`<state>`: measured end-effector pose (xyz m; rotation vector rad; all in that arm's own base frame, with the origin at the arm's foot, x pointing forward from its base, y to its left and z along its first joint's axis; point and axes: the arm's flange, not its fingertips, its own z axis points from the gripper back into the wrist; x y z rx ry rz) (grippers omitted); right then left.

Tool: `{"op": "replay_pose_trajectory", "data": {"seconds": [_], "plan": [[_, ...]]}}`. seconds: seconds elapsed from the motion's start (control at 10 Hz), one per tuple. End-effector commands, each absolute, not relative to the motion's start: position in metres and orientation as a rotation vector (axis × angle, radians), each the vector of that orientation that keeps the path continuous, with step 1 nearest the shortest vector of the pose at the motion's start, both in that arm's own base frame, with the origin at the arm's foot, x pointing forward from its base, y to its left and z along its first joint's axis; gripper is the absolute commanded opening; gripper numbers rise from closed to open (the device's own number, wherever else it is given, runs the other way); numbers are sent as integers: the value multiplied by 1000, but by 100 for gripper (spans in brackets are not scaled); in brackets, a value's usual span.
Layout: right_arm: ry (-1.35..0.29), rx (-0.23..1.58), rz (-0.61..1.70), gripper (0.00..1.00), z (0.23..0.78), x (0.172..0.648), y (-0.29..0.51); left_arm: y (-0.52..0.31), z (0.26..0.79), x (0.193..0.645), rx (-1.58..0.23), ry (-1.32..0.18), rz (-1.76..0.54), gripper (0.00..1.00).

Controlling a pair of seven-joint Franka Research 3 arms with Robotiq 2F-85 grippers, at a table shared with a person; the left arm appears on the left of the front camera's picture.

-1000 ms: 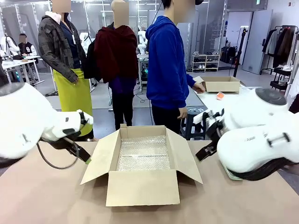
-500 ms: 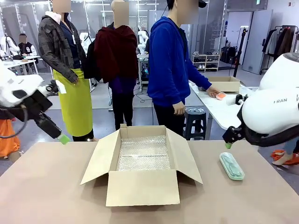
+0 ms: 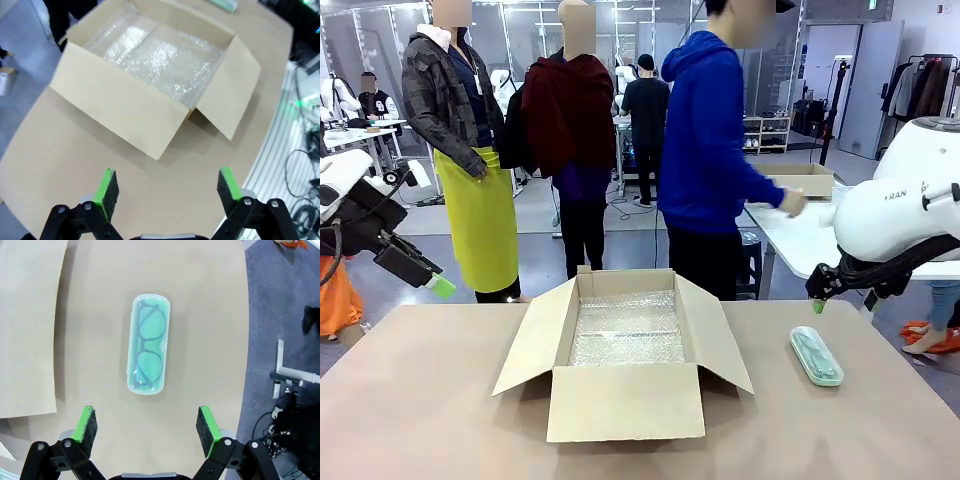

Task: Pack the glasses set securely to prepare it for shipping.
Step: Place the Glasses case inside the Package Box.

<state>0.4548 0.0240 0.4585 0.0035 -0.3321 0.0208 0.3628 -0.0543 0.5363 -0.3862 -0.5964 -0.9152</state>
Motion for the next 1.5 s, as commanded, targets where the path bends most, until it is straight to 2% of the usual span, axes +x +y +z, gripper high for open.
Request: {"op": "replay_pose_trajectory", "data": {"seconds": [0.0,0.3,0.7,1.4], "plan": [[-337,4,36,100,460,443,25,-59,538,363,-376,-590,-932,100],[-335,3,25,100,460,452,25,-59,538,363,-376,-590,-932,100],[-227,78,-35,100,401,509,3,-59,538,363,-376,-590,-932,100],[-128,93,-50,100,322,553,7,-59,538,363,-376,-590,-932,100]]}}
